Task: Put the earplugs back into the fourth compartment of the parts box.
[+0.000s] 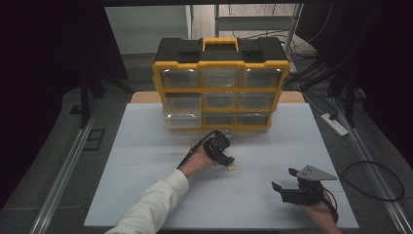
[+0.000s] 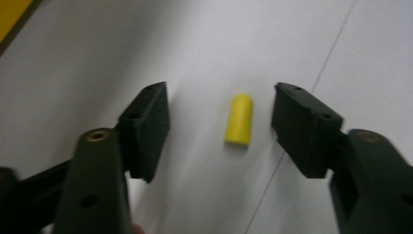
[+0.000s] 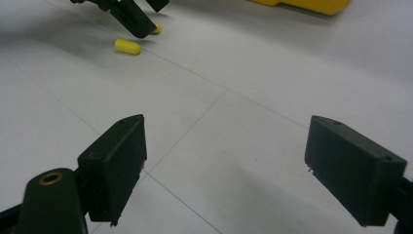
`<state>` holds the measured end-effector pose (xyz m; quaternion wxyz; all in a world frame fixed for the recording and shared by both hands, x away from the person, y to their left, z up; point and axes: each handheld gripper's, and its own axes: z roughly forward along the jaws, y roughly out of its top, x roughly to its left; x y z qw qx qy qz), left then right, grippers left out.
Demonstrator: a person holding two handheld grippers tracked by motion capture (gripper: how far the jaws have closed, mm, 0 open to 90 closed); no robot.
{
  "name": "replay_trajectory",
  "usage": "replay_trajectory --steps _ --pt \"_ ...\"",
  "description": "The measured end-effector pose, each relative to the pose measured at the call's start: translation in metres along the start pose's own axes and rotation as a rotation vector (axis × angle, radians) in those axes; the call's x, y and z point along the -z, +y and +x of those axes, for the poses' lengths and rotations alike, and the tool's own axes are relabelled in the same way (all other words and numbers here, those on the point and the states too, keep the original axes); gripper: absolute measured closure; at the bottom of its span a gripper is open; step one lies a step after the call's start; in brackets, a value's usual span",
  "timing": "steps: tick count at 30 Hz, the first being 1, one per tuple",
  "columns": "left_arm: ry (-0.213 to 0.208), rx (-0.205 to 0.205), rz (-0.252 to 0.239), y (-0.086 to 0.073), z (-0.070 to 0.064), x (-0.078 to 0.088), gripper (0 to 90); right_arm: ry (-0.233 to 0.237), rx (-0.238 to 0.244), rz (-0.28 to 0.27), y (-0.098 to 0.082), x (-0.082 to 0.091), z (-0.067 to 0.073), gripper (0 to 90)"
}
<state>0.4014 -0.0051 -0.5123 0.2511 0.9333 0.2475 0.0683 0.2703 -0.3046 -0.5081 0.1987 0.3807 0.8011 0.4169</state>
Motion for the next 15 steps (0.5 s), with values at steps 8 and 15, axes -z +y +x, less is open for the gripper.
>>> replay_trajectory --steps 8,15 --pt "-0.044 -0.021 0.008 0.0019 -0.0022 -0.0001 67.1 -0.001 -0.001 0.002 -0.0001 0.0002 -0.0004 16.2" --pt "-0.057 -0.023 0.006 0.0016 -0.0023 0.0005 80.4 -0.003 -0.002 0.003 -0.0003 0.0002 -0.0008 16.3"
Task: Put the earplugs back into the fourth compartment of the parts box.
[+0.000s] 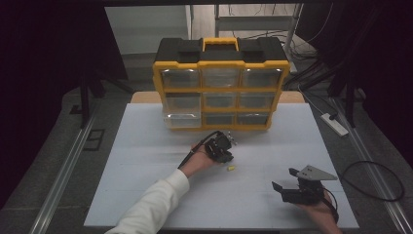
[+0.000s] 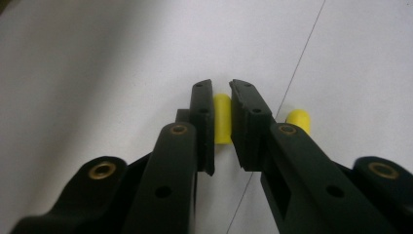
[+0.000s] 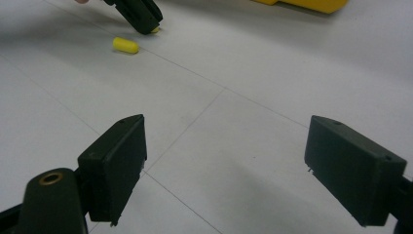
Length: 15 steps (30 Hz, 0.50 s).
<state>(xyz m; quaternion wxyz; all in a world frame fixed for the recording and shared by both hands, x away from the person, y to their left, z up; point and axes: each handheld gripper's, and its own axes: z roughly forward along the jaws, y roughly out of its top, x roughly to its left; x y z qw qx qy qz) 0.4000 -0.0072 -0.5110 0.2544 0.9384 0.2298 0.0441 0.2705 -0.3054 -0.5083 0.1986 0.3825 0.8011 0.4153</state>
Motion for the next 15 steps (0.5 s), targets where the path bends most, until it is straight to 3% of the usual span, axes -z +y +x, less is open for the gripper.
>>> replay_trajectory --steps 7,10,14,15 --pt "0.005 -0.008 -0.042 -0.002 -0.004 0.013 80.9 -0.004 0.001 -0.001 0.000 0.001 0.000 16.4" --pt "0.020 -0.004 -0.103 -0.003 -0.005 0.028 80.8 -0.013 0.005 -0.008 0.000 0.002 0.000 16.9" --pt "0.023 0.003 -0.139 -0.005 -0.006 0.040 80.7 -0.013 0.002 -0.009 0.000 0.002 0.000 16.9" --pt "0.024 0.006 -0.170 -0.007 -0.006 0.047 80.7 -0.013 0.004 -0.006 0.000 0.001 0.000 16.9"
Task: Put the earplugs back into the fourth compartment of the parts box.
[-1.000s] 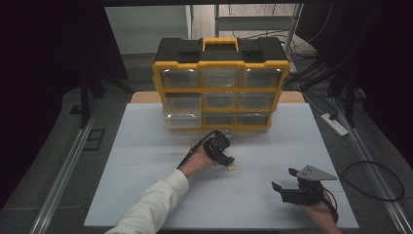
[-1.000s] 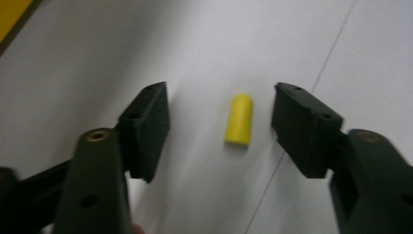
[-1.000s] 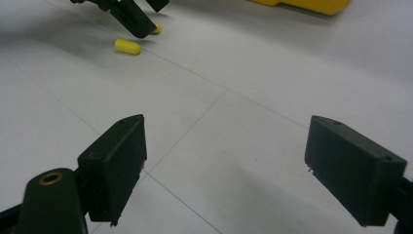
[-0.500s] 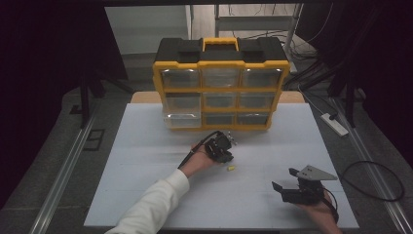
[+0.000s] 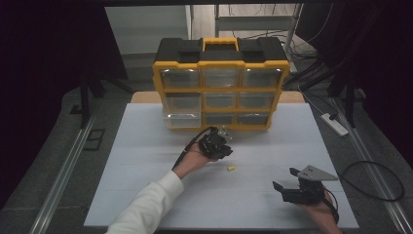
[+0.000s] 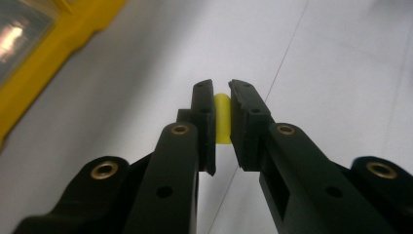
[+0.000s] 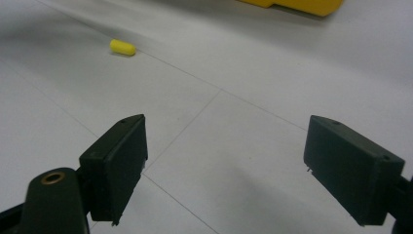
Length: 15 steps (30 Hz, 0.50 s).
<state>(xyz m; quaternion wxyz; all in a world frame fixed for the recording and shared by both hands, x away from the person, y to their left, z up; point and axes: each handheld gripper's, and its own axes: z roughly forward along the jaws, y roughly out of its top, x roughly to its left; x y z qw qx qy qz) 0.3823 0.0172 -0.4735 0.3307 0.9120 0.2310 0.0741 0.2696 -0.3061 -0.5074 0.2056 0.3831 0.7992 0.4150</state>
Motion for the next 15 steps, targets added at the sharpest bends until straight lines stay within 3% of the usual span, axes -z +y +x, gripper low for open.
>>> replay_trajectory --steps 6,15 --pt "0.002 0.012 -0.052 -0.002 -0.001 0.015 80.8 -0.003 0.002 -0.002 0.000 0.000 0.001 17.0" --pt "0.004 0.028 -0.170 -0.003 -0.006 0.048 80.7 -0.005 0.001 0.000 0.000 0.000 0.001 17.0"
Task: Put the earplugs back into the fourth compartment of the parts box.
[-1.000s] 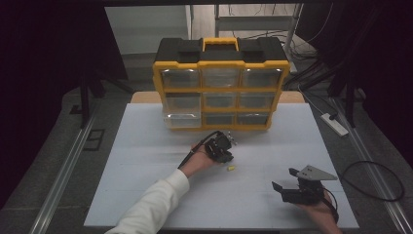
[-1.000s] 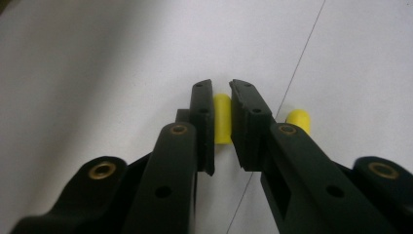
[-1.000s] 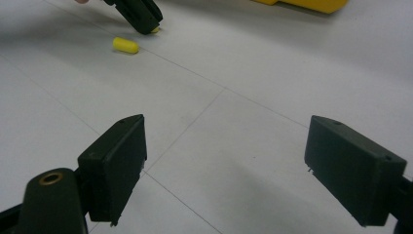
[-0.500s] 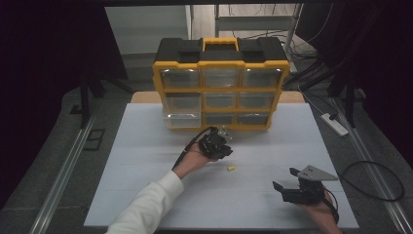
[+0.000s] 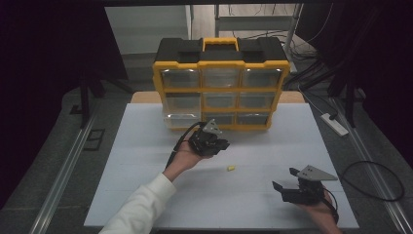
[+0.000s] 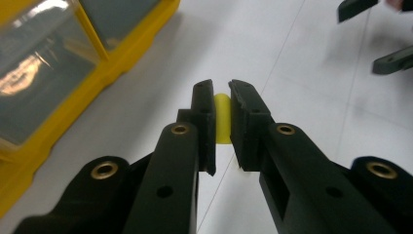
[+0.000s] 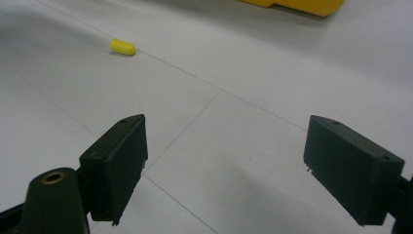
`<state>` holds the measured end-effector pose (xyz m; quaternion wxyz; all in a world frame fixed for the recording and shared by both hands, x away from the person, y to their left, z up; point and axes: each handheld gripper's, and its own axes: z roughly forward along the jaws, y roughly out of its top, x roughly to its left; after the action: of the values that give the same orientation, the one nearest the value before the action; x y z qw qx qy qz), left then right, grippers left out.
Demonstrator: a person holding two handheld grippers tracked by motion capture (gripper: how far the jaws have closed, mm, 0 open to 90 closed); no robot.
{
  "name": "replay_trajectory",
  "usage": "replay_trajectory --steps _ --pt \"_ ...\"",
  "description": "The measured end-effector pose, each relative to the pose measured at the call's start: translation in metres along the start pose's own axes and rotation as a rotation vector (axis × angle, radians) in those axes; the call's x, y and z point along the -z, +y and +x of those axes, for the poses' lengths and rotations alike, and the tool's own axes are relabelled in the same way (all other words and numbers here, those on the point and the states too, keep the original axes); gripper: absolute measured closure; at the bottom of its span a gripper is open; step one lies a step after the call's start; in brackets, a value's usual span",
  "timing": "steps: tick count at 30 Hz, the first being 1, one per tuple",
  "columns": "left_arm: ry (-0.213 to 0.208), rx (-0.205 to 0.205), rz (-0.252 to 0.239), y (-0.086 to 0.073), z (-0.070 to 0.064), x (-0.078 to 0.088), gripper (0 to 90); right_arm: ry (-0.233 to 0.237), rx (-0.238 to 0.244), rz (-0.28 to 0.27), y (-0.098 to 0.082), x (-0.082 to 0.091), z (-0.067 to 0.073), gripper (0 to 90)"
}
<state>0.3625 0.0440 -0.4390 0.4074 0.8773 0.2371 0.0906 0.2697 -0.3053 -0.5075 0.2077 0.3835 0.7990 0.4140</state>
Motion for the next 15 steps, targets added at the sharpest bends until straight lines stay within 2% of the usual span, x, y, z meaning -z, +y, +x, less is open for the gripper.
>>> replay_trajectory --steps 6,15 --pt "0.001 0.008 -0.074 0.003 -0.006 0.016 80.5 0.002 -0.004 0.000 0.000 0.000 0.001 17.0" --pt "0.013 0.015 -0.157 0.005 -0.011 0.036 80.4 -0.002 -0.007 -0.002 0.000 0.000 0.000 17.0"
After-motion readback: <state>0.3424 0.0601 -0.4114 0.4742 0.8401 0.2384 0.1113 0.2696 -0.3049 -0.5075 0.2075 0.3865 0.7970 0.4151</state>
